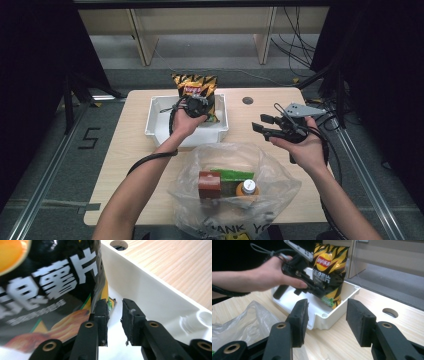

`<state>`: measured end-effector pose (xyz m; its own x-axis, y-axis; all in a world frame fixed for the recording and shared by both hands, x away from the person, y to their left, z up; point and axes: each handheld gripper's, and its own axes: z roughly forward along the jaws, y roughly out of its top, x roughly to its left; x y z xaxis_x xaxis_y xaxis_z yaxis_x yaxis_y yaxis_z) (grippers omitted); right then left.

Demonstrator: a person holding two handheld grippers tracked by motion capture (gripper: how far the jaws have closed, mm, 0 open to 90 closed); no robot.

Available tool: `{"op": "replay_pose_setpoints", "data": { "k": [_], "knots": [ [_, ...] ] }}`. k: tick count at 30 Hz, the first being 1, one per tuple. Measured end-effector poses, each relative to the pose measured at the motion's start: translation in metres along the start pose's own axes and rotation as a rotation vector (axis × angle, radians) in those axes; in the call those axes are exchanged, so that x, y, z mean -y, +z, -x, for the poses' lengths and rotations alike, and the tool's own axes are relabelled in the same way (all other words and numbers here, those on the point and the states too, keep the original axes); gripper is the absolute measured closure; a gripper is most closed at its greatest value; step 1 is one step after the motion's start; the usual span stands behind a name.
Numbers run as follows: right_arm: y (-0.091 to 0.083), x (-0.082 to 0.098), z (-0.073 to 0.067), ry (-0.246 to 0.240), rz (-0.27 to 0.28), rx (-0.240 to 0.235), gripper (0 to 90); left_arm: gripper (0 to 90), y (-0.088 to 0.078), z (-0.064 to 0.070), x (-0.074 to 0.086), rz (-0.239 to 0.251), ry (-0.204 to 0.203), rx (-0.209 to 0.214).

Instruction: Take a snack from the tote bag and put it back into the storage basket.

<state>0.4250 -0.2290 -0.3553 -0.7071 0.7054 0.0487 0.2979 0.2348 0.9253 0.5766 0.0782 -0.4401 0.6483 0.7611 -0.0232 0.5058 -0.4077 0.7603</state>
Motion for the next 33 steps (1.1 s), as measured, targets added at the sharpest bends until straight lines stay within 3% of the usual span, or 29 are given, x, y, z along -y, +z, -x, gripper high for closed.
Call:
{"op": "replay_pose_setpoints", "data": {
  "k": [2,3,5,12,15,16,18,19,25,27,28,29,30,32,33],
  "knots": [
    [0.0,0.0,-0.002,0.011,-0.016,-0.014,53.1,71.7,-0.01,0.0,0.001,0.01,0.0,0.001],
    [0.0,0.0,-0.001,-0.013,-0.023,-0.012,53.3,71.2,-0.015,-0.001,0.002,0.015,-0.003,0.004],
    [-0.001,0.0,-0.003,0.009,-0.03,-0.022,54.2,70.3,-0.026,-0.002,0.004,0.026,-0.008,0.0],
    [-0.006,-0.002,-0.009,-0.017,-0.033,-0.047,61.5,66.7,-0.068,-0.001,0.017,0.058,-0.025,0.001],
    [-0.009,0.0,-0.012,-0.044,-0.034,-0.062,64.4,64.2,-0.088,0.001,0.026,0.074,-0.03,0.007],
    [-0.011,-0.001,-0.013,-0.054,-0.058,-0.085,65.5,63.0,-0.095,0.003,0.029,0.084,-0.036,0.012],
    [-0.013,0.001,-0.016,-0.071,-0.042,-0.09,66.4,60.7,-0.106,0.006,0.036,0.1,-0.042,0.017],
    [-0.014,0.001,-0.017,-0.073,-0.065,-0.111,66.8,59.7,-0.114,0.008,0.042,0.11,-0.045,0.024],
    [-0.022,0.005,-0.028,-0.095,-0.081,-0.148,67.0,51.3,-0.149,0.022,0.073,0.159,-0.092,0.049],
    [-0.024,0.007,-0.032,-0.121,-0.085,-0.2,66.7,47.9,-0.161,0.027,0.086,0.18,-0.103,0.055],
    [-0.025,0.008,-0.036,-0.102,-0.095,-0.204,66.4,47.0,-0.166,0.029,0.093,0.193,-0.107,0.062],
    [-0.025,0.01,-0.037,-0.133,-0.096,-0.213,66.0,45.4,-0.172,0.032,0.099,0.201,-0.109,0.06],
    [-0.026,0.011,-0.041,-0.116,-0.125,-0.23,65.4,44.4,-0.179,0.036,0.107,0.217,-0.119,0.051],
    [-0.025,0.014,-0.044,-0.145,-0.134,-0.241,64.3,42.2,-0.189,0.042,0.12,0.233,-0.13,0.047],
    [-0.025,0.017,-0.047,-0.124,-0.148,-0.246,63.6,40.2,-0.194,0.045,0.127,0.236,-0.133,0.029]
  ]
}}
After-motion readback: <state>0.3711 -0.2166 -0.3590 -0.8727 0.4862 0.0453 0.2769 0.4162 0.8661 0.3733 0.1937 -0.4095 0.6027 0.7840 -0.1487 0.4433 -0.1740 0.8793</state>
